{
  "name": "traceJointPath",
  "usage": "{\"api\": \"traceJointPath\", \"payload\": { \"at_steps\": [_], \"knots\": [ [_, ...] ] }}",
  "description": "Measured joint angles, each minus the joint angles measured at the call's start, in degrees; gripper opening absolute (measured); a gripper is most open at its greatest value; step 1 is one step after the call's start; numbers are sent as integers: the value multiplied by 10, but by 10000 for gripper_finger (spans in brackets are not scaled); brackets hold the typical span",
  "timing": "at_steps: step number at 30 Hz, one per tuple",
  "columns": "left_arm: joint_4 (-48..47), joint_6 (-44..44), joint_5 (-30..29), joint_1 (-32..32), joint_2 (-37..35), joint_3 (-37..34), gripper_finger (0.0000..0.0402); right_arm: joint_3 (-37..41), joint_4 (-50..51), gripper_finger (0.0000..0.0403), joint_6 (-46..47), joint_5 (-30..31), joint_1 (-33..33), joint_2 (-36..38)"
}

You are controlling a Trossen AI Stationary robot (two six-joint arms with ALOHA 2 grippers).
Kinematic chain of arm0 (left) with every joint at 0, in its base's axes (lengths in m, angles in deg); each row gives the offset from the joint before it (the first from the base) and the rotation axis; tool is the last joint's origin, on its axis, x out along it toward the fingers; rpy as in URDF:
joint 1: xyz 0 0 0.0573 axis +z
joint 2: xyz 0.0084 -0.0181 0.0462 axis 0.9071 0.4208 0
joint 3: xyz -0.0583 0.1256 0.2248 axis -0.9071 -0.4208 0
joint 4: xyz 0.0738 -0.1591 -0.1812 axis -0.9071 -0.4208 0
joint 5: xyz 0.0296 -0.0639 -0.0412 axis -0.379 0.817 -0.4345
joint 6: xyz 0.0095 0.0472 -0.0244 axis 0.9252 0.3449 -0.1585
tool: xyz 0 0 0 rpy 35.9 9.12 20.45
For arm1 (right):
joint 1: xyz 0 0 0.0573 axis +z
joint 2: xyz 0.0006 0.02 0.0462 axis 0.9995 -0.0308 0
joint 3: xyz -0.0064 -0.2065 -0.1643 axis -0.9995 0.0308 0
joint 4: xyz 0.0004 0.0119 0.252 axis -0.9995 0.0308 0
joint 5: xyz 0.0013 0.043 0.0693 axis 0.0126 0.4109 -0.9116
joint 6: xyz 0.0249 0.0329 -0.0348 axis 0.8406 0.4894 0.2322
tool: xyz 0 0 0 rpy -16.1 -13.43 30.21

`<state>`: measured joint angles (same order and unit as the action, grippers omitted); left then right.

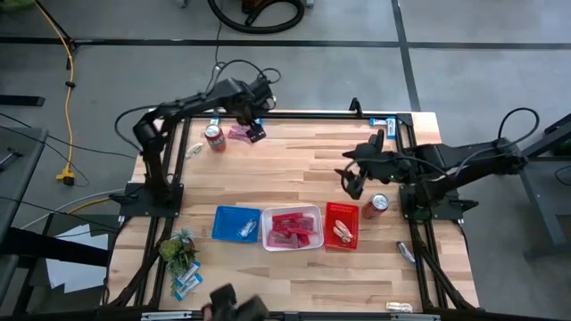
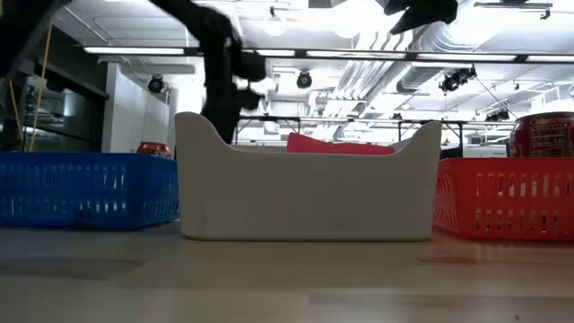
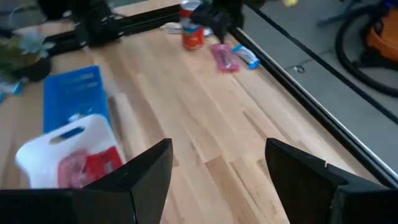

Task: Sort candy
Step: Put the pink candy into the white bin

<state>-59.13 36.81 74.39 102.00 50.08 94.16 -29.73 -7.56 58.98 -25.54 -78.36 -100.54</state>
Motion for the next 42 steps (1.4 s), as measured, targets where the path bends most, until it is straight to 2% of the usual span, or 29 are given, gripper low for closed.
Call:
{"api": "traceJointPath", "payload": {
  "at_steps": [5, 10, 22, 24, 26, 30, 31, 36, 42],
  "knots": [
    [-1, 49, -14, 35, 78, 0, 274, 0, -2, 252, 44, 0, -39, 0],
    [2, 73, -23, 48, 127, 0, 274, 0, -4, 252, 47, 0, -67, 0],
    [35, 103, -30, 50, 168, -1, 268, 0, -4, 252, 47, 0, -98, 0],
    [35, 120, -30, 45, 168, -1, 246, 0, -4, 252, 47, -2, -98, 0],
    [33, 128, -30, 40, 168, -1, 199, 0, -4, 252, 47, -3, -98, 0],
    [30, 123, 0, 33, 156, -2, 44, 0, -4, 252, 46, -12, -98, 0],
    [29, 114, 16, 33, 149, -1, 25, 0, -4, 252, 46, -14, -98, 0],
    [48, 78, 76, 24, 76, -1, 10, 0, -1, 252, 36, -43, -98, 0],
    [165, 9, 224, -8, -59, -18, 3, 0, 34, 252, 26, -112, -98, 0]
  ]
}}
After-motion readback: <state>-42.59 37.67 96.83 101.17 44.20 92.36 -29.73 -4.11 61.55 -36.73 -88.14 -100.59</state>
